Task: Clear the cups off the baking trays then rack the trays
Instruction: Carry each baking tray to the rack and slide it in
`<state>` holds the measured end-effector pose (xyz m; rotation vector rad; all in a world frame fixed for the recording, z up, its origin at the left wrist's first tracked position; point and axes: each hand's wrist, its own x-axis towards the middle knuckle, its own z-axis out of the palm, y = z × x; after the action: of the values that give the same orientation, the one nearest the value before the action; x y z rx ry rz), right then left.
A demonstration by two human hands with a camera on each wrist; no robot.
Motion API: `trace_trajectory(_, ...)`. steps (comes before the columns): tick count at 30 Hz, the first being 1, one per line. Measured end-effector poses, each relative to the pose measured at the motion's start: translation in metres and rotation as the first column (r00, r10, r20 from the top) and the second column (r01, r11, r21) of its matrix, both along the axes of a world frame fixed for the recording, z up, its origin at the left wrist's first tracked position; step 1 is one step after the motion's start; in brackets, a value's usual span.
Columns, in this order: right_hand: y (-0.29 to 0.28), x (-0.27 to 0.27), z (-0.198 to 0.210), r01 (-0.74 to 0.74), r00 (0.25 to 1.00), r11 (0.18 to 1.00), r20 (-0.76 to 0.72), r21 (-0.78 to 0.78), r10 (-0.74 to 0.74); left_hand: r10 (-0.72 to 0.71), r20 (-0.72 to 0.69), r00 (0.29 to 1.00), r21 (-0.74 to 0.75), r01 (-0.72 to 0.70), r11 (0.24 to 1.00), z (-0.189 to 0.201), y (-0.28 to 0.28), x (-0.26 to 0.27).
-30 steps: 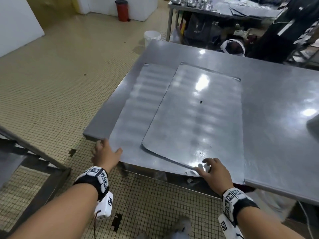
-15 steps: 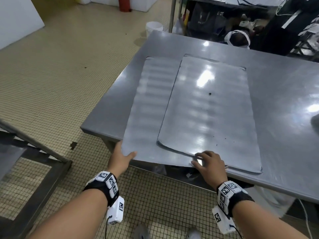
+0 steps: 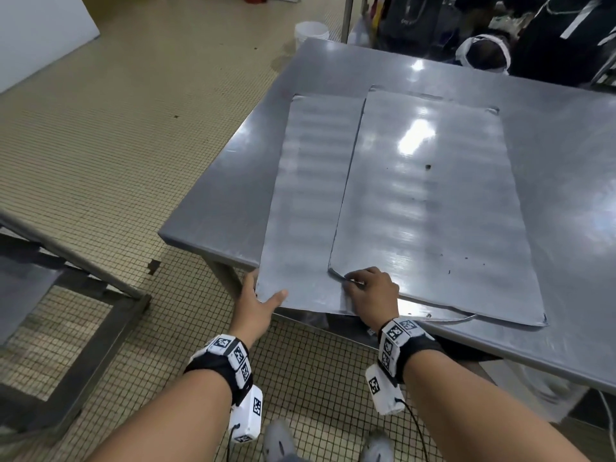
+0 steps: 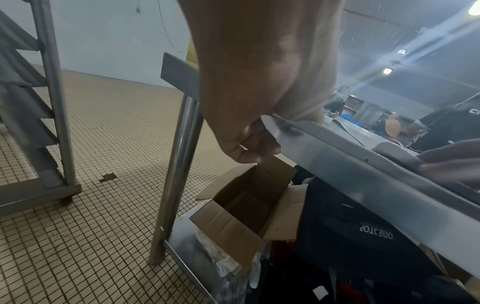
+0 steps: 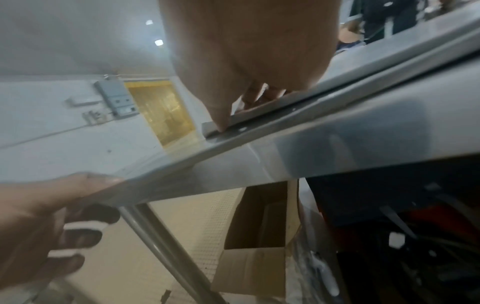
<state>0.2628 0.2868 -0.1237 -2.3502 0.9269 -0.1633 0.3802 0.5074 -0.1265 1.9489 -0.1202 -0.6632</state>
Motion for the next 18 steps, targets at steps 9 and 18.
trace_trajectory(9,0.025,-0.006,-0.007,-0.032,0.999,0.988,0.036,0.152,0.027,-0.04,-0.01,0.999,-0.013,0.04,0.999,-0.004,0.009,0.0)
trace_trajectory(18,0.092,0.007,0.008,-0.316,0.947,0.935,-0.011,0.161,0.322,-0.055,-0.014,0.998,-0.011,0.055,0.998,0.002,0.019,0.001)
